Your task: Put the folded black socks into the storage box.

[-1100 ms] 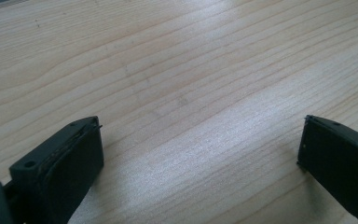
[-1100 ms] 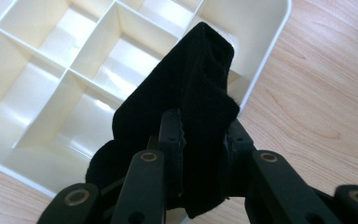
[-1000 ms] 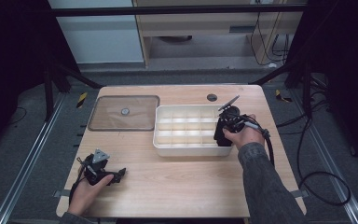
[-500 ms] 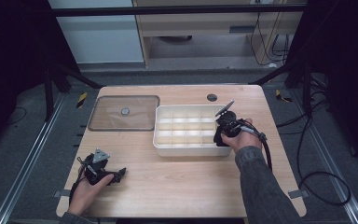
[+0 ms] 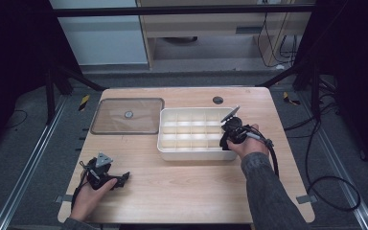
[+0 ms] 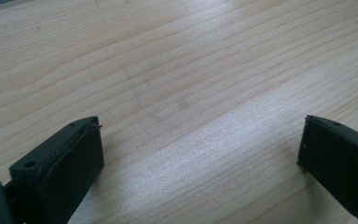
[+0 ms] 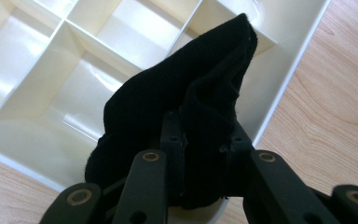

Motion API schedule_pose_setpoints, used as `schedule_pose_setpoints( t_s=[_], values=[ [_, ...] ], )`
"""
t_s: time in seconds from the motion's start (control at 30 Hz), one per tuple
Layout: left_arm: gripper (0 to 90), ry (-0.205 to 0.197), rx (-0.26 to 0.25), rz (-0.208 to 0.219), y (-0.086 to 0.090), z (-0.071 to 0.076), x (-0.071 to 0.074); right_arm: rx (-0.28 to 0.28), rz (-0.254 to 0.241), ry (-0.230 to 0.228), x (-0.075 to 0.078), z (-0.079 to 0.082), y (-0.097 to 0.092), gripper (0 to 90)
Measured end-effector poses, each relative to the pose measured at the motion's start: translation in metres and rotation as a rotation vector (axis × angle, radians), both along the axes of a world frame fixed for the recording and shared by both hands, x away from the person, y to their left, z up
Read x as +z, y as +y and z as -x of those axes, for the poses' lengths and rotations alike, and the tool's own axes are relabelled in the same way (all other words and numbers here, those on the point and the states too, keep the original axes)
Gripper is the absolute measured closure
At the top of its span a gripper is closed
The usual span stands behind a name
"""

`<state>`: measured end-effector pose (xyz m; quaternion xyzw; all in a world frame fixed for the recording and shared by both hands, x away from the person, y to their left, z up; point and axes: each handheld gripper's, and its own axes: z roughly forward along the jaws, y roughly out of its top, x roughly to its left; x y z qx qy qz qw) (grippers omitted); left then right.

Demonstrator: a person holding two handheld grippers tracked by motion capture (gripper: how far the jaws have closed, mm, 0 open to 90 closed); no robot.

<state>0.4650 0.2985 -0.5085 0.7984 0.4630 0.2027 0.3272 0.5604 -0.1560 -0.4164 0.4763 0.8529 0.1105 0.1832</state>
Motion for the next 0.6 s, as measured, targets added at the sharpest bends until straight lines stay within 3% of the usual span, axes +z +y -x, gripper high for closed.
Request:
schedule_pose_setpoints(
  t_s=[0.4,0.6],
  values=[
    [0.0,-0.002,0.003,0.002,-0.0004,-0.0001,-0.0002,0.004,0.014,0.008,-0.0031,0.0015,0.0009,75.3],
    [0.0,-0.002,0.003,0.002,-0.0004,-0.0001,-0.0002,-0.016,-0.007,-0.001,-0.0005,0.0026,-0.0005,71.4]
  ],
)
